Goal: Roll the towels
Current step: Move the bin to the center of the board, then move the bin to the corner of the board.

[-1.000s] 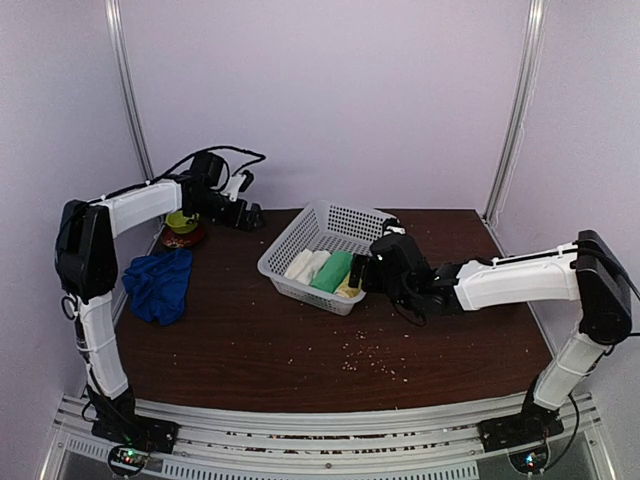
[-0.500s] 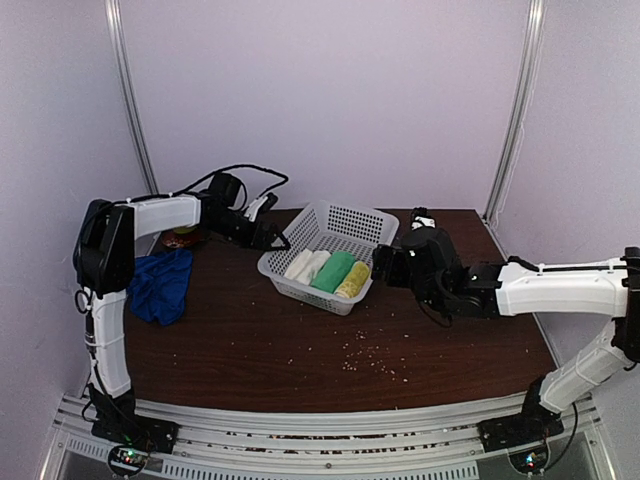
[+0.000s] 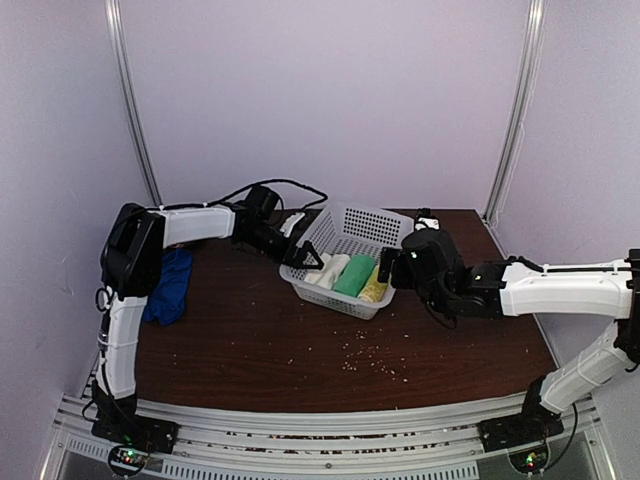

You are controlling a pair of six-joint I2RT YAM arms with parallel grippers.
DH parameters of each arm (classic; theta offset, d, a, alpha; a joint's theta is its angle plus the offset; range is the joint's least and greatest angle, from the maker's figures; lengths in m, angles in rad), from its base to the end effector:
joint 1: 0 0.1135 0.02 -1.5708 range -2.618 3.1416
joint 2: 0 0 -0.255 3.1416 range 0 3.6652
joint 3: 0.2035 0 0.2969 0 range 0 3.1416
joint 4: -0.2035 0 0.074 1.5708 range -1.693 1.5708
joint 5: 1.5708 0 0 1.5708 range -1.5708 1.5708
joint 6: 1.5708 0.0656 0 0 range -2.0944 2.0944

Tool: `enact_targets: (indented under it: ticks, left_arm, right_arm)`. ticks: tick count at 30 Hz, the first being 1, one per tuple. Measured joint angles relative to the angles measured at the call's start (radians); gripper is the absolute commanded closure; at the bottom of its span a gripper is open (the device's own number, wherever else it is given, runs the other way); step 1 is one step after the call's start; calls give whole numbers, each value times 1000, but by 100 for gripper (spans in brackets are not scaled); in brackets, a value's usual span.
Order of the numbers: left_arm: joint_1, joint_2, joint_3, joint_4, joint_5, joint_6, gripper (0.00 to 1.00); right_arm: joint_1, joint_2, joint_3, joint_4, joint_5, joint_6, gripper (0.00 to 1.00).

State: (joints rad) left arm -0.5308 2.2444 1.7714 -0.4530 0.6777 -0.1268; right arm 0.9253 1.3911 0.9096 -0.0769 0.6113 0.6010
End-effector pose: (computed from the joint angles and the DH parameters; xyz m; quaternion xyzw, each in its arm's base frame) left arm 0.4453 -0.3091 0.1338 0.2827 0.8552 -0.3949 0.1810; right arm 0.2516 0.2715 0.2152 0.0093 0.8467 0.1294 0.5161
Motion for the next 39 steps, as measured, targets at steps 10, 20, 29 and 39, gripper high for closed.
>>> enact_targets:
  ticks: [10, 20, 29, 39]
  left_arm:
    - [-122, 76, 118, -10, 40, -59, 2]
    - [-163, 87, 156, 5, 124, -111, 2]
    - [-71, -4, 98, 14, 86, -72, 2]
    - [302, -410, -250, 32, -109, 88, 2]
  right_arm:
    - [0, -2, 0, -45, 16, -19, 0]
    - [14, -34, 0, -51, -2, -67, 0]
    - [106, 183, 206, -131, 72, -103, 0]
    - [146, 536, 533, -217, 175, -124, 0]
